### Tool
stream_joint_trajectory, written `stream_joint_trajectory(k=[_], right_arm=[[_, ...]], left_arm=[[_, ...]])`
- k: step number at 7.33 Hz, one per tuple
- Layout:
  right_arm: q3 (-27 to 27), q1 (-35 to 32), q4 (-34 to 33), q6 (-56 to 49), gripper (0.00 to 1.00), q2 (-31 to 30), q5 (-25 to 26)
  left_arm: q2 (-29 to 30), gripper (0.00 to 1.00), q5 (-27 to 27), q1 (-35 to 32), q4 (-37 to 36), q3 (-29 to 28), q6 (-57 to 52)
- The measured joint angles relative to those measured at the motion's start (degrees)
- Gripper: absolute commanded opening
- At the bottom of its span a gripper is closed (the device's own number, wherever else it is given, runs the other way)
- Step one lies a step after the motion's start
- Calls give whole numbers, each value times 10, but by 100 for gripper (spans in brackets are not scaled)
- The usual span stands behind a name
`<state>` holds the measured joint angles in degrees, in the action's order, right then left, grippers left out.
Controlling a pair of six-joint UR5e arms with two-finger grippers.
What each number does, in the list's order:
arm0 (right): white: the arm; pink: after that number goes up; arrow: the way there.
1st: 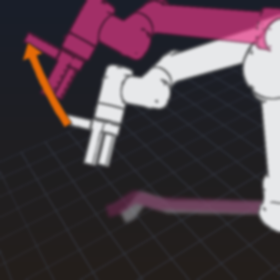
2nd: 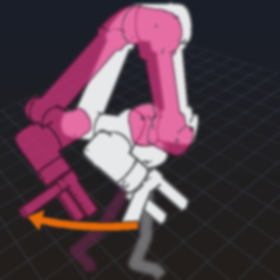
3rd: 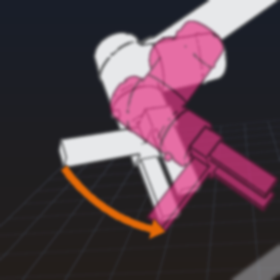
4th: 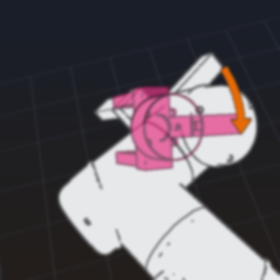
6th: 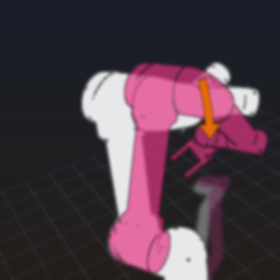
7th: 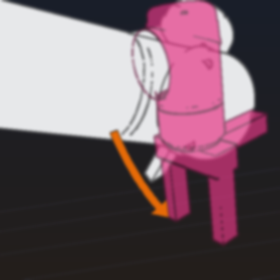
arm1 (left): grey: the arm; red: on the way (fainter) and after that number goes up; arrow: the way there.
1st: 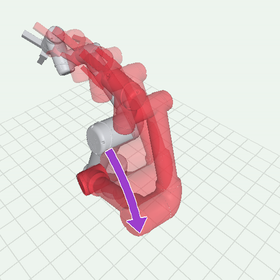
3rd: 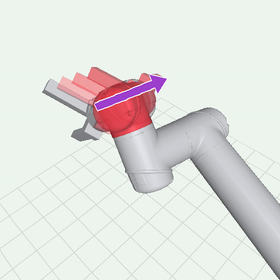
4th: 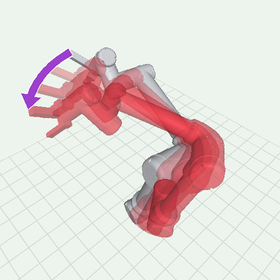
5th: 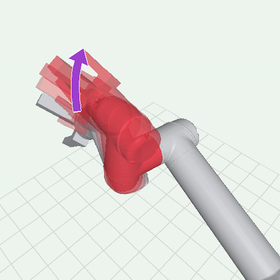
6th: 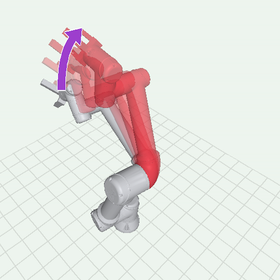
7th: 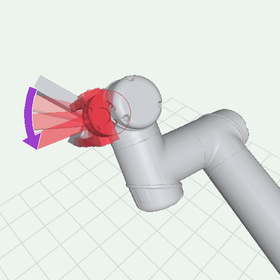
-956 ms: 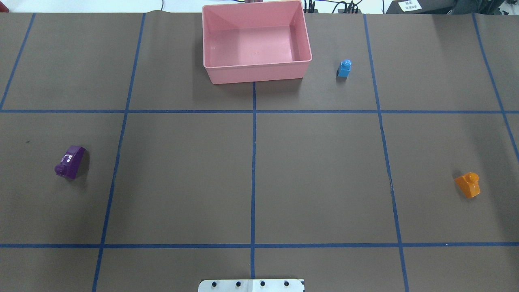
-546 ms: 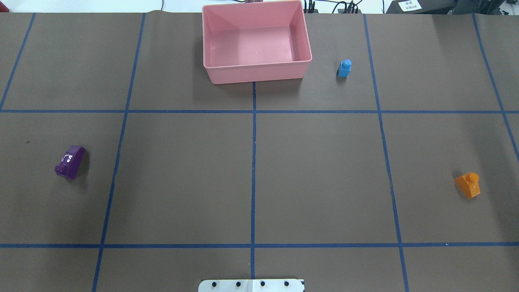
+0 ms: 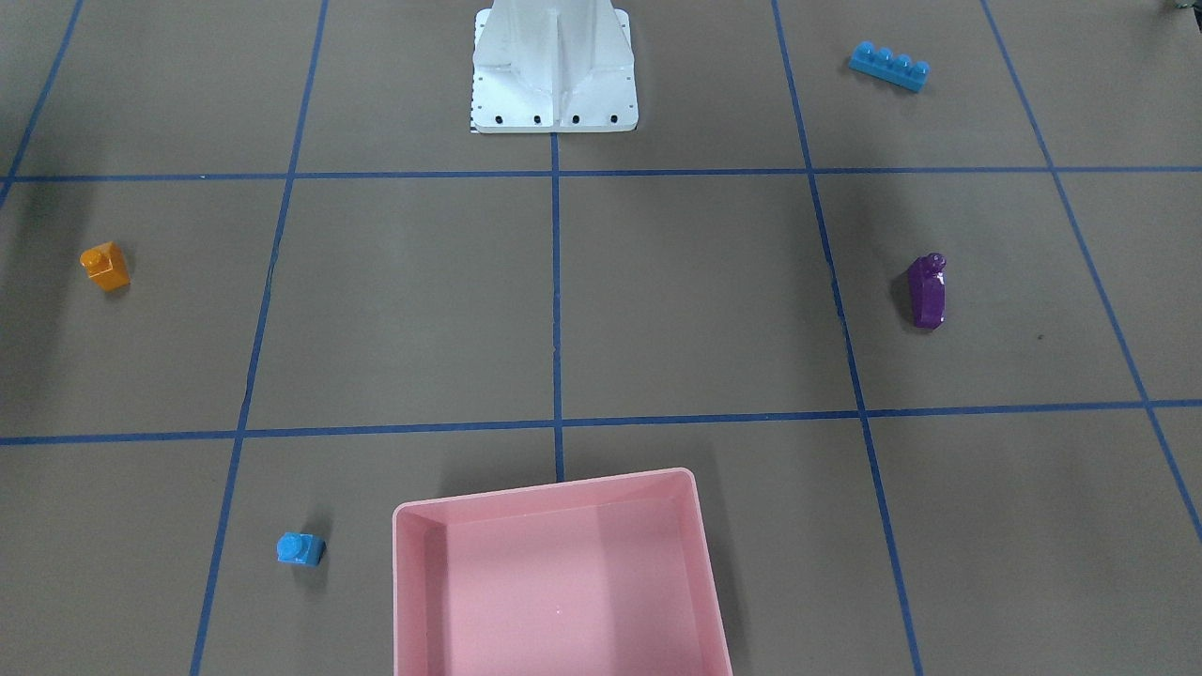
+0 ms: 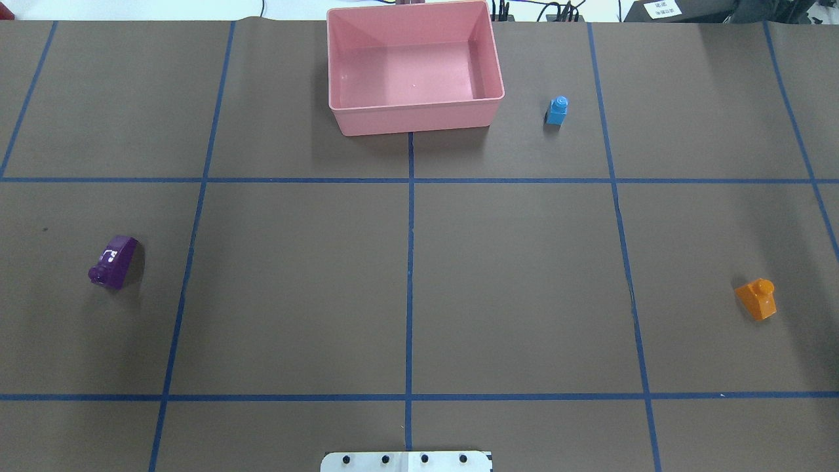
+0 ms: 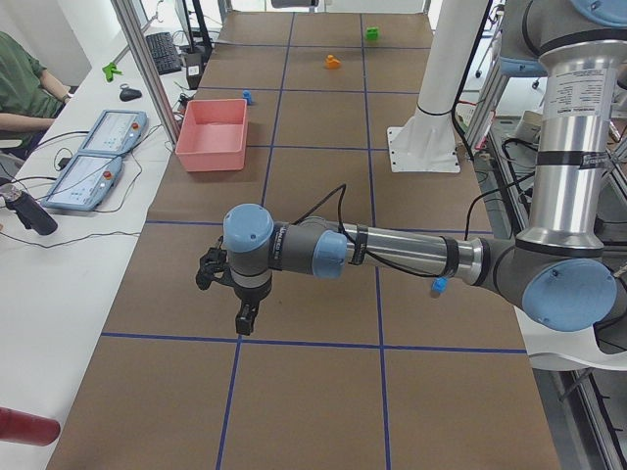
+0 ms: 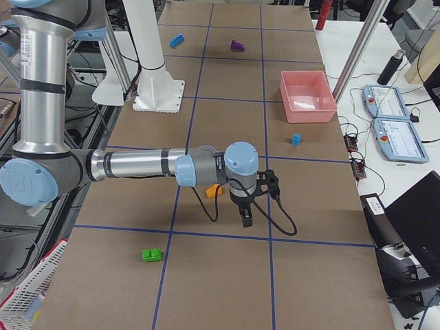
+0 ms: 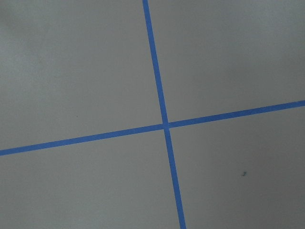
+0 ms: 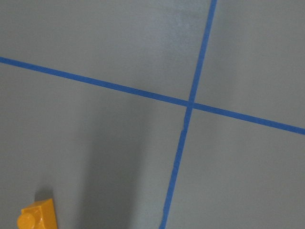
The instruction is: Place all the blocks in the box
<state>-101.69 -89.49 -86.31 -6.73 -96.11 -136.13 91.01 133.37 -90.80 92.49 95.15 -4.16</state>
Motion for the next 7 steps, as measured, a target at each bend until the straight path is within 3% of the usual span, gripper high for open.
stream_joint_trajectory(k=[2,5,7], right_arm=[[-4,38,70,35,100,-8,-15],[-14,157,244,210,100,-33,-7],[-16,249,340,300,100,-83,61]], left_arm=[[-4,100,0,0,9,-3,1],[-5,100,2,0,11,-3,2],[-9,100,2,0,12,-3,1]])
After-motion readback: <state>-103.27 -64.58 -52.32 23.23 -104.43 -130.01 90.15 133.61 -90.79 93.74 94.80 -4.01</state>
